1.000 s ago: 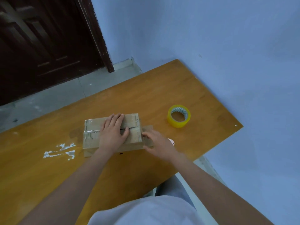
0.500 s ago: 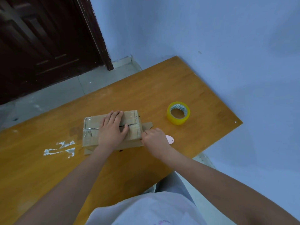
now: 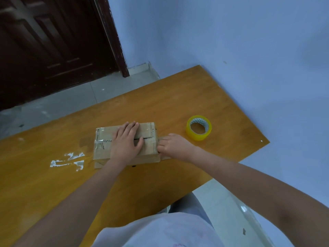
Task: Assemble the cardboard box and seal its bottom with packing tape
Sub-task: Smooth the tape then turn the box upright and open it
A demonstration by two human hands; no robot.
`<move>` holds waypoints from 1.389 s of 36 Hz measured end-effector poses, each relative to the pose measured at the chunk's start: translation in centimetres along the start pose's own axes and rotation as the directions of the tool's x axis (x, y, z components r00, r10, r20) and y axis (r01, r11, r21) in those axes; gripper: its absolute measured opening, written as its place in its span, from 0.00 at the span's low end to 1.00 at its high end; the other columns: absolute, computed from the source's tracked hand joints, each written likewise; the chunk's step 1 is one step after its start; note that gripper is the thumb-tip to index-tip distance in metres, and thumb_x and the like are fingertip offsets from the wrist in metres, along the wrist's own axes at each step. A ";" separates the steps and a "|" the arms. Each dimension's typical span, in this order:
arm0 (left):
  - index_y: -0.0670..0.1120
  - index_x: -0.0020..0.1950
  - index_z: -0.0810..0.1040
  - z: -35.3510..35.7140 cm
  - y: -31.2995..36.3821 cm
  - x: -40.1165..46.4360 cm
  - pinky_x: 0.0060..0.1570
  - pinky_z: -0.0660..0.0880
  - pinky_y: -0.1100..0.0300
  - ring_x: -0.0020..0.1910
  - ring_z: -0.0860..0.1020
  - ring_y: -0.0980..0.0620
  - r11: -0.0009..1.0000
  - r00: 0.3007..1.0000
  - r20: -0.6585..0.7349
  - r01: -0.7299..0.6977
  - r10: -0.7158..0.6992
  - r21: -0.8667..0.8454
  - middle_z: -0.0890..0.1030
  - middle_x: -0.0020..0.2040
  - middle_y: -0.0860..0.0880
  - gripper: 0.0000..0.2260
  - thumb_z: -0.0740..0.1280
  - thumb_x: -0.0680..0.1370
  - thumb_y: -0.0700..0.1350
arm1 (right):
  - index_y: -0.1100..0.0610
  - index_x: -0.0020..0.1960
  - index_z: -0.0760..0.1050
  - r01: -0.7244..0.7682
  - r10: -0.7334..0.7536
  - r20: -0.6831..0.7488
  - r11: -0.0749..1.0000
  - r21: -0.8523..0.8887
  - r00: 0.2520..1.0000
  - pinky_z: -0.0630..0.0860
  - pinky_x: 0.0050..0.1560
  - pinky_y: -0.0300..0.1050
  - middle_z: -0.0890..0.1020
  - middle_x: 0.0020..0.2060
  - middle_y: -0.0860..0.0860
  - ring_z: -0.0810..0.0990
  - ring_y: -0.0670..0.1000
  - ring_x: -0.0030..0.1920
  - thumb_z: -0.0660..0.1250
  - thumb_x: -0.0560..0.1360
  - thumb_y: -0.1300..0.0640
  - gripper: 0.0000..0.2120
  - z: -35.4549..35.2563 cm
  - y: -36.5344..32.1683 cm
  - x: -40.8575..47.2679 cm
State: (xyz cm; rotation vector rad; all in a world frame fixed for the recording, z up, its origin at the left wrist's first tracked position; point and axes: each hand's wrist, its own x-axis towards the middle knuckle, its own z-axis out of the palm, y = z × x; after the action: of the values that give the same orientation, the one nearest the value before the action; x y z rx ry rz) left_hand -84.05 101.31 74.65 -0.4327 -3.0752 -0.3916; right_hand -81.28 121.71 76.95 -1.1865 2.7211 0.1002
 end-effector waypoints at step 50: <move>0.36 0.74 0.58 -3.9 -8.2 2.0 0.72 0.55 0.46 0.74 0.57 0.39 0.461 0.598 0.230 0.765 -0.768 -0.449 0.58 0.75 0.38 0.34 0.51 0.80 0.61 | 0.61 0.70 0.66 -0.552 0.603 0.627 -0.340 0.762 0.493 0.74 0.56 0.53 0.74 0.65 0.58 0.75 0.59 0.61 0.46 0.79 0.36 0.34 -1.6 -0.3 4.6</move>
State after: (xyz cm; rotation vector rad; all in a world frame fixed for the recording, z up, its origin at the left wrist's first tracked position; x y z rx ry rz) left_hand -88.33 93.30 76.50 1.0677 -2.8883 -1.2186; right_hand -84.36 118.00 77.65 0.7679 2.0139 -1.4412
